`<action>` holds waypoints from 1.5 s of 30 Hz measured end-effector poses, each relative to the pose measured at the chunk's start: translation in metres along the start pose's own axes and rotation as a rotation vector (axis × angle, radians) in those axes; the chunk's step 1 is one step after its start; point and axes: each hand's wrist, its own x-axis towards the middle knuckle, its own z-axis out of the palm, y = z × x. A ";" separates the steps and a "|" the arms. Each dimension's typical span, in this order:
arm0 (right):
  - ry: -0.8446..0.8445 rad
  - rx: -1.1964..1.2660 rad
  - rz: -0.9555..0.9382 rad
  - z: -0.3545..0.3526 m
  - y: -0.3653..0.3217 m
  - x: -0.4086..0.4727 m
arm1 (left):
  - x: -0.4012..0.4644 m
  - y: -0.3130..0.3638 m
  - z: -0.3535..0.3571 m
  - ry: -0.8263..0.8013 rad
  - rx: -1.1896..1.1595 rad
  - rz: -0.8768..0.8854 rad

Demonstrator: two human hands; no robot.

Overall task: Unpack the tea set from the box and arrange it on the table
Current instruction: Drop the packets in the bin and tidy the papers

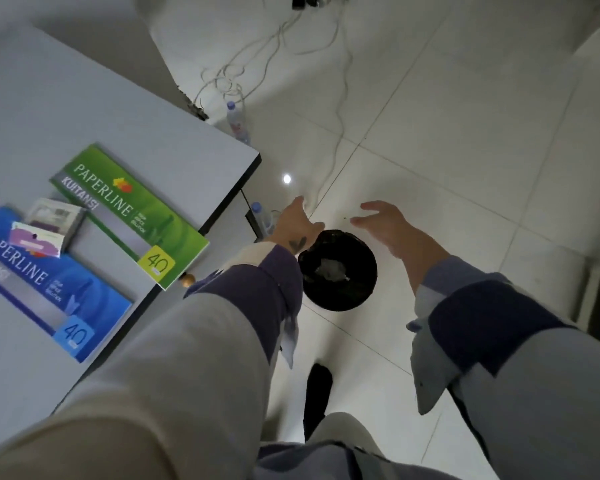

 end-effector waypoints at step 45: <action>-0.367 -0.507 -0.381 0.371 -0.237 -0.081 | -0.104 -0.252 -0.270 0.655 -0.412 -0.960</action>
